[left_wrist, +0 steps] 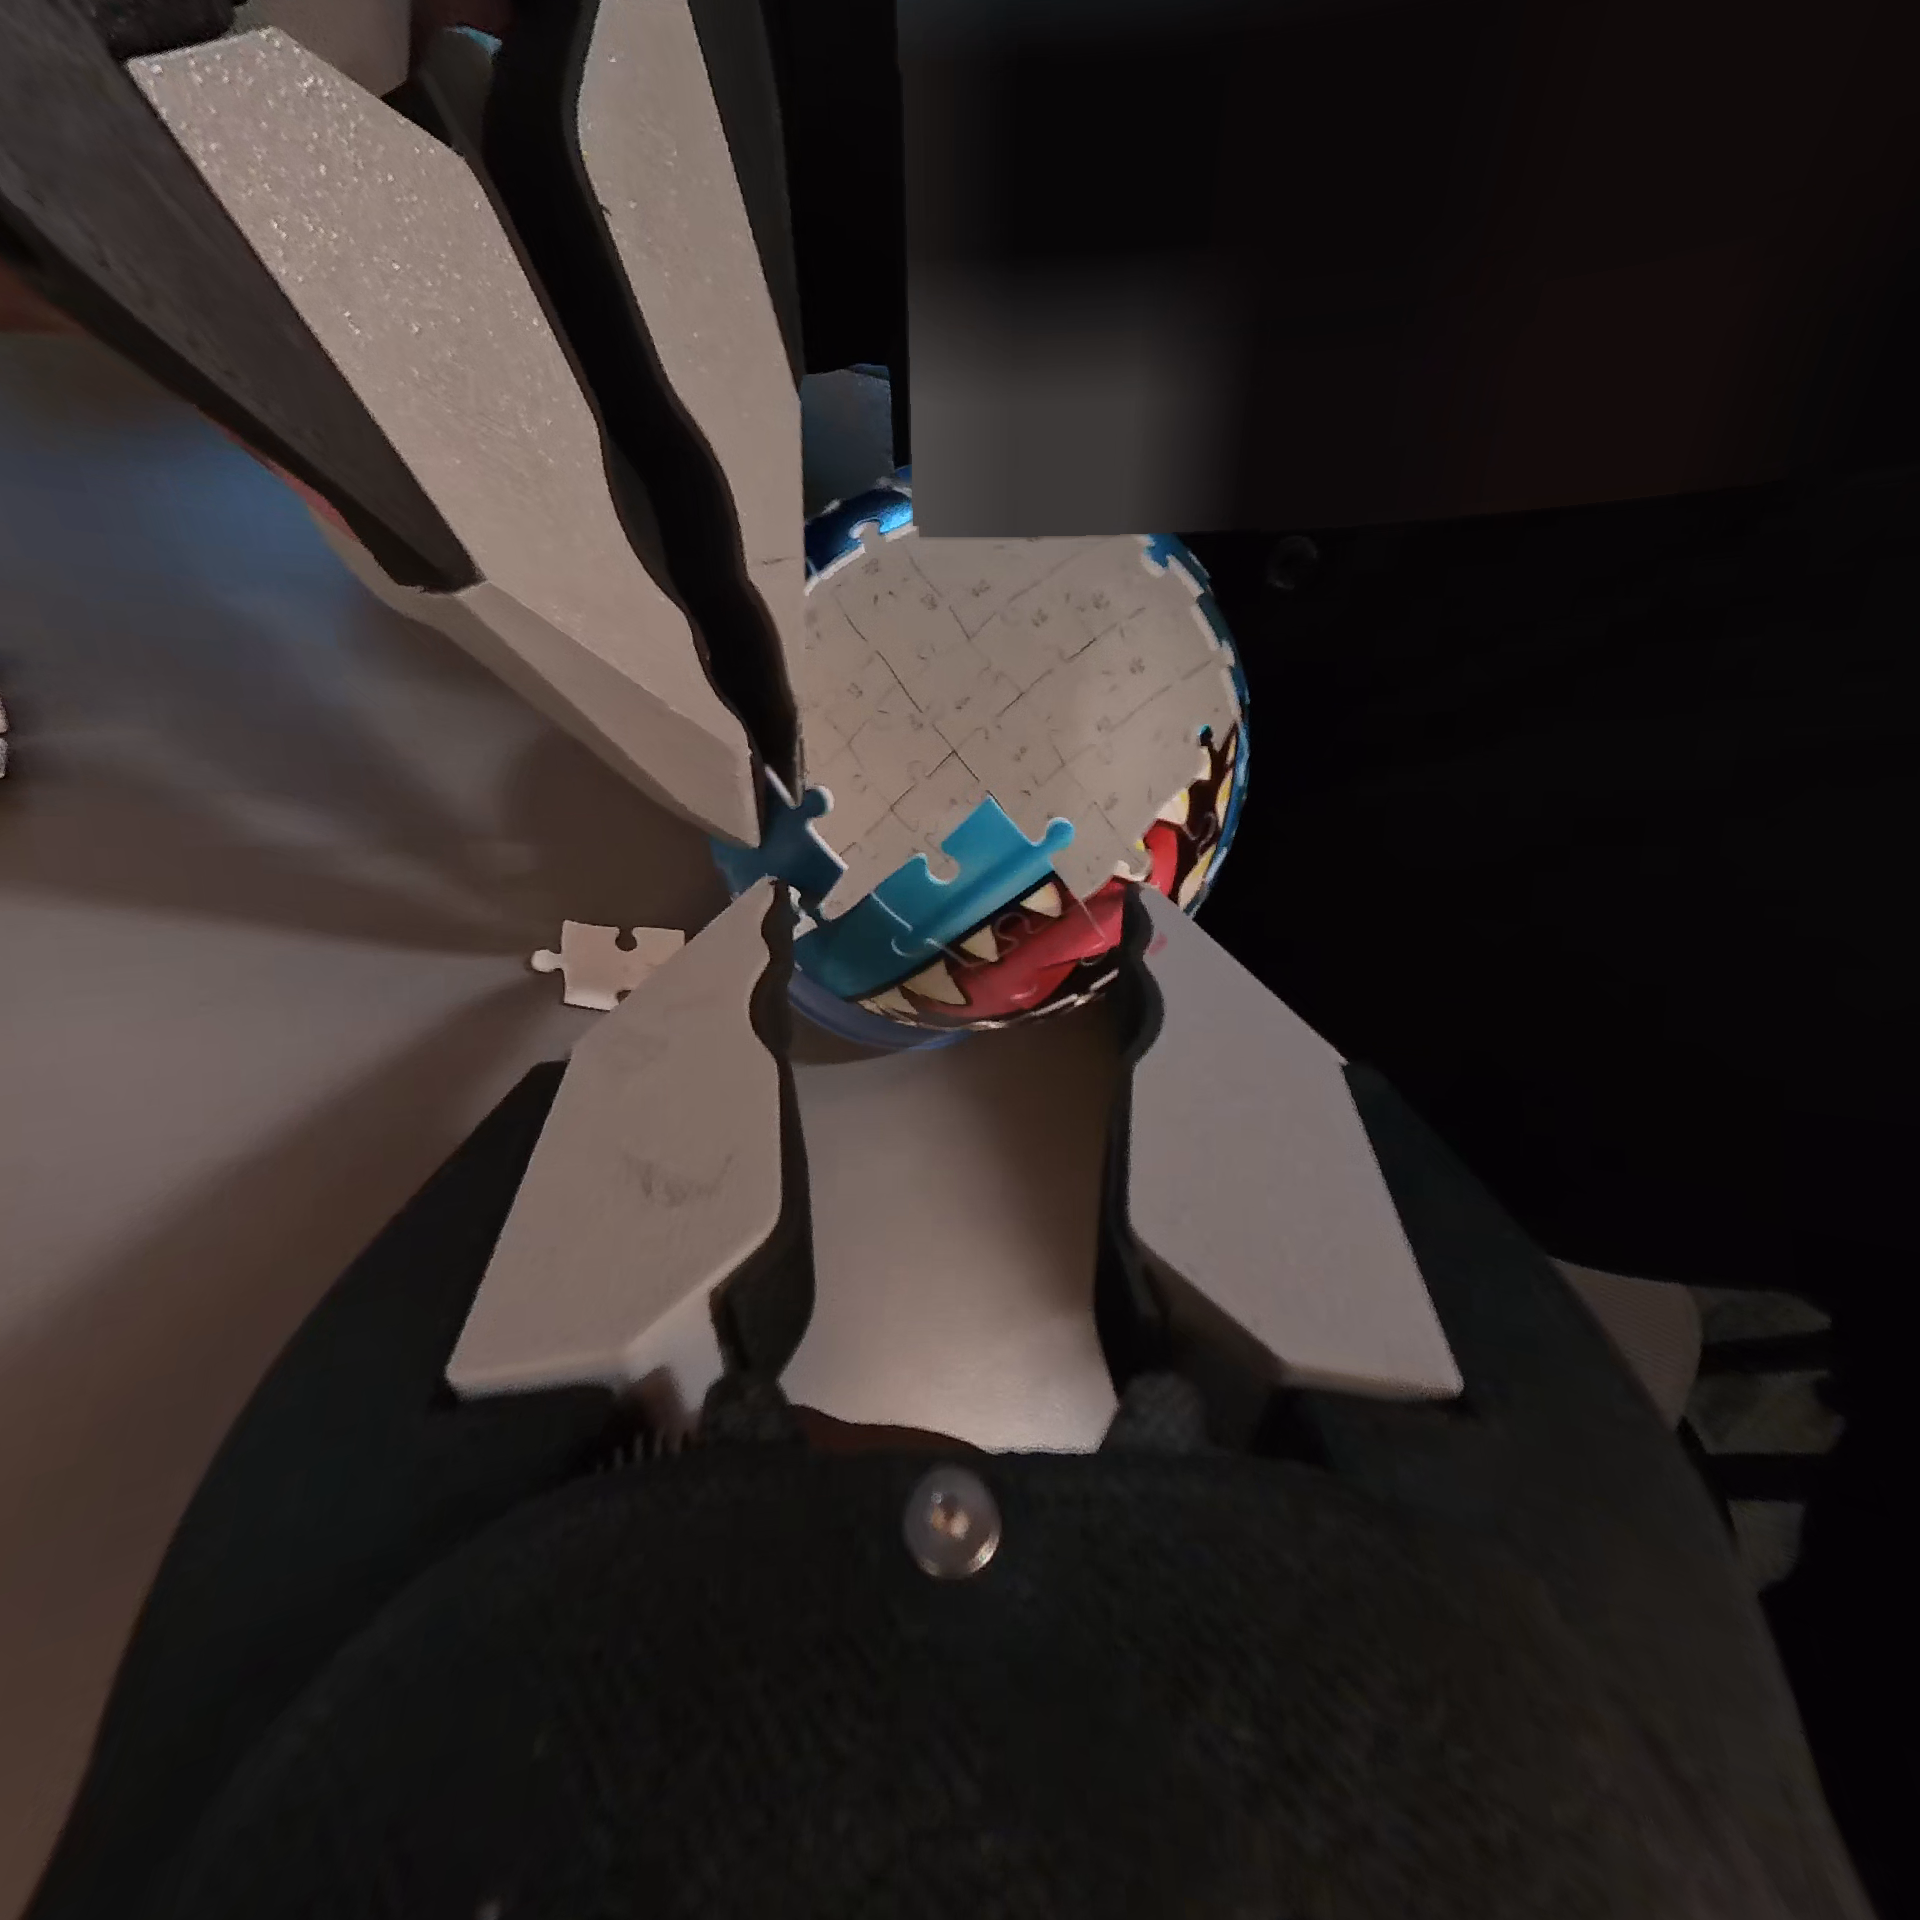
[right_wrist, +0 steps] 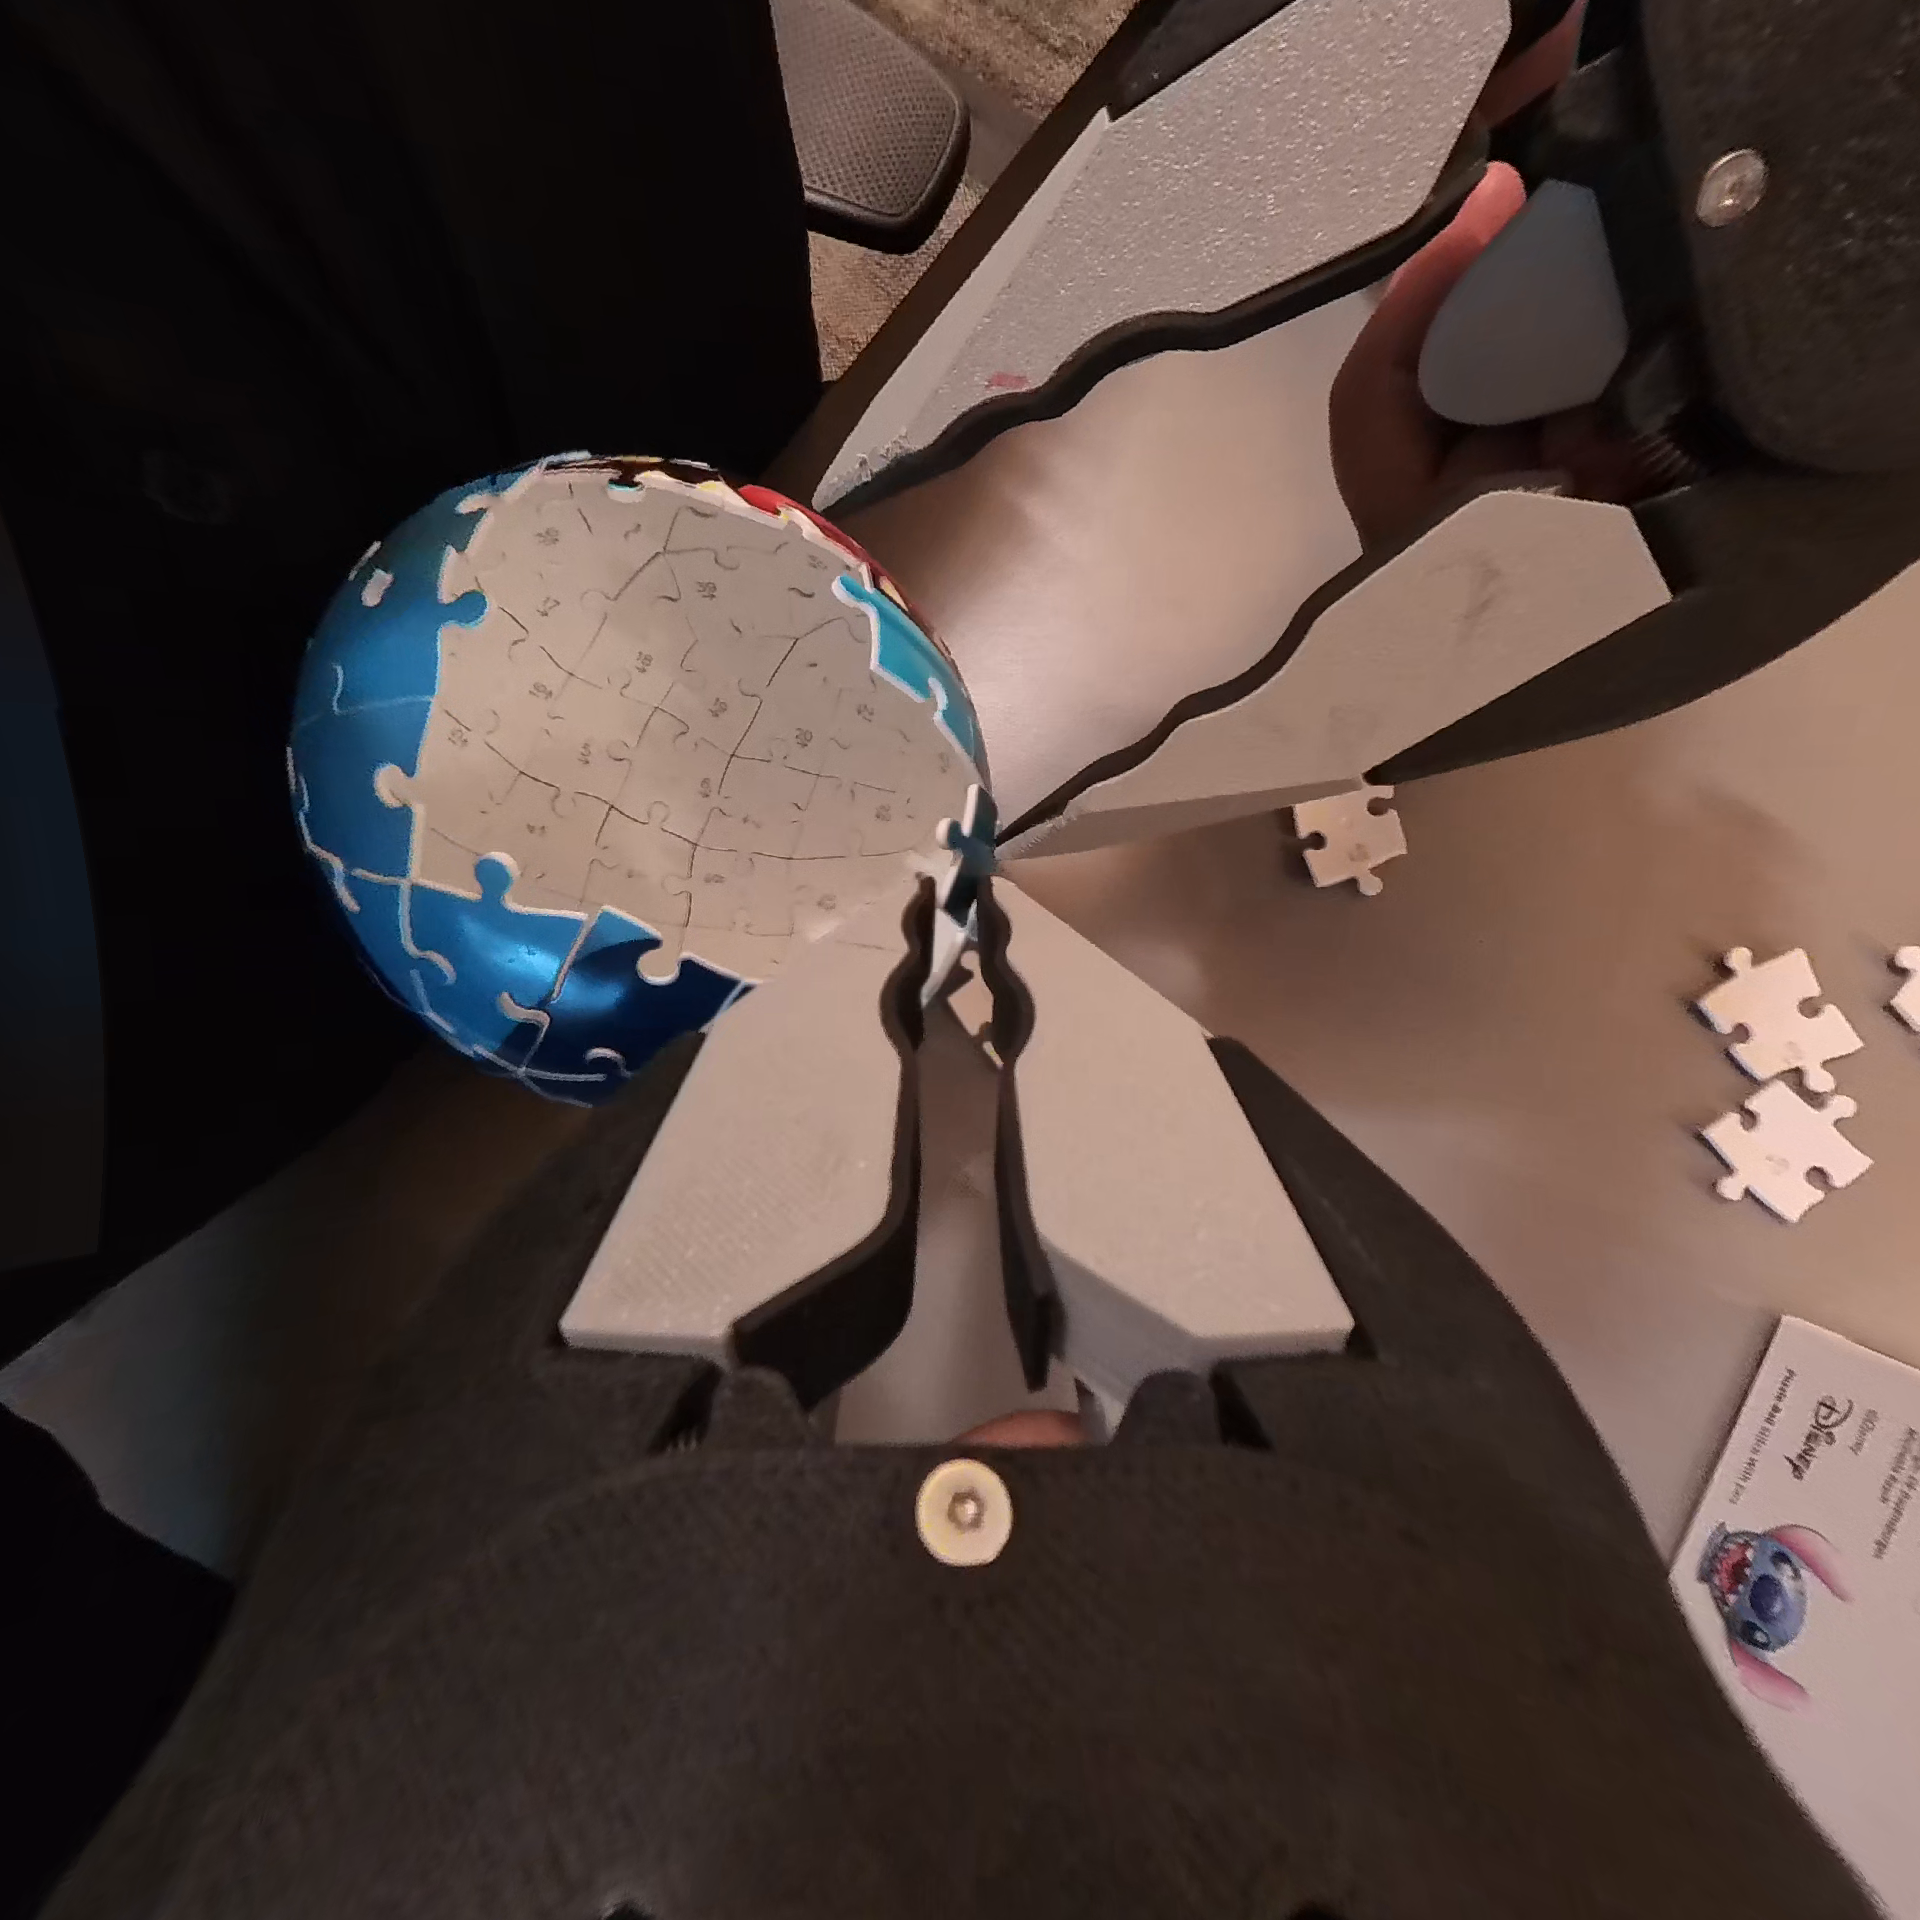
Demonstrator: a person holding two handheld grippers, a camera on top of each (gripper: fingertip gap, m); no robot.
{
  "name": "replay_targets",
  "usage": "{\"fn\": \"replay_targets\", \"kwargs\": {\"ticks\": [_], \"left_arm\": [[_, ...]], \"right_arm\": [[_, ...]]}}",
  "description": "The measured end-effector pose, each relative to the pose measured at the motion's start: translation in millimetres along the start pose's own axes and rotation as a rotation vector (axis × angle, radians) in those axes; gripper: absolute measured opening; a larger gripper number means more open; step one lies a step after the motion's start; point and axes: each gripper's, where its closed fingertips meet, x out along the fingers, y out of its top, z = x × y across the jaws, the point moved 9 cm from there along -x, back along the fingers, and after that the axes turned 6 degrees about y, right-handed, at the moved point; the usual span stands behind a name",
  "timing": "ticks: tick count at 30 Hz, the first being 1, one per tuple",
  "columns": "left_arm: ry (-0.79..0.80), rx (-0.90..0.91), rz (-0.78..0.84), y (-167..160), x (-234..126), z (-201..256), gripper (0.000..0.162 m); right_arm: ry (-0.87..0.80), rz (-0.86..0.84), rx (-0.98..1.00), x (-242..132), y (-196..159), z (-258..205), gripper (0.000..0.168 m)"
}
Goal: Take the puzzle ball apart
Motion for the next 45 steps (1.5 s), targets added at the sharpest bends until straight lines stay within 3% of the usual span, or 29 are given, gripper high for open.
{"fn": "replay_targets", "kwargs": {"ticks": [30,45], "left_arm": [[-0.026,-0.007,0.027,2.8,3.1,-9.0,0.064],[-0.034,0.015,0.007,4.8,8.3,-6.7,0.068]], "right_arm": [[0.151,0.130,0.217,-9.5,-16.3,13.8,0.002],[0.147,0.123,0.233,-8.2,-16.1,8.5,0.004]]}}
